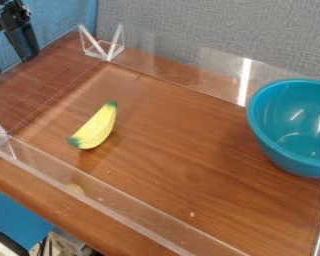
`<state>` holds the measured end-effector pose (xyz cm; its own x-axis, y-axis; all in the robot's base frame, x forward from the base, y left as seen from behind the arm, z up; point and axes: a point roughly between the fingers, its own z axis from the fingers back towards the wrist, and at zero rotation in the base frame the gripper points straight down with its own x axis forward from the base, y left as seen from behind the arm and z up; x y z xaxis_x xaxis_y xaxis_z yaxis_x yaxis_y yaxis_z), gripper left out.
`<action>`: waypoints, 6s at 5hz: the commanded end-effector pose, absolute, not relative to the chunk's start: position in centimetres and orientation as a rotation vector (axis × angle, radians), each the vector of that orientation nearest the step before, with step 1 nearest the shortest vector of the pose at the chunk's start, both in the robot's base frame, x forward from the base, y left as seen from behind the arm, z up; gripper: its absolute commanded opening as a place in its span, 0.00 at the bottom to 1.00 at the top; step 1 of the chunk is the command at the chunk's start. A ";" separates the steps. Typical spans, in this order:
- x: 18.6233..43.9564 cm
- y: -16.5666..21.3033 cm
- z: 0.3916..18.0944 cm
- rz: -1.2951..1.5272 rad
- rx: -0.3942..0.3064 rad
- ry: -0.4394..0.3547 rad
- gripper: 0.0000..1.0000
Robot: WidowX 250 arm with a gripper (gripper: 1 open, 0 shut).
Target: Remove the mushroom from the blue bowl and put it on the table
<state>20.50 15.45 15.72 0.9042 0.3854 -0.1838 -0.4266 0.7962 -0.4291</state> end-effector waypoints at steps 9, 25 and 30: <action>20.9 14.0 18.2 0.237 -0.454 0.161 1.00; 21.7 -8.5 7.9 -0.752 -0.301 0.355 0.00; 23.8 -5.5 5.2 -0.589 -0.194 0.259 0.00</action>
<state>23.13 -5.28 4.31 0.7953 -0.5655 -0.2183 0.5077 0.8182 -0.2698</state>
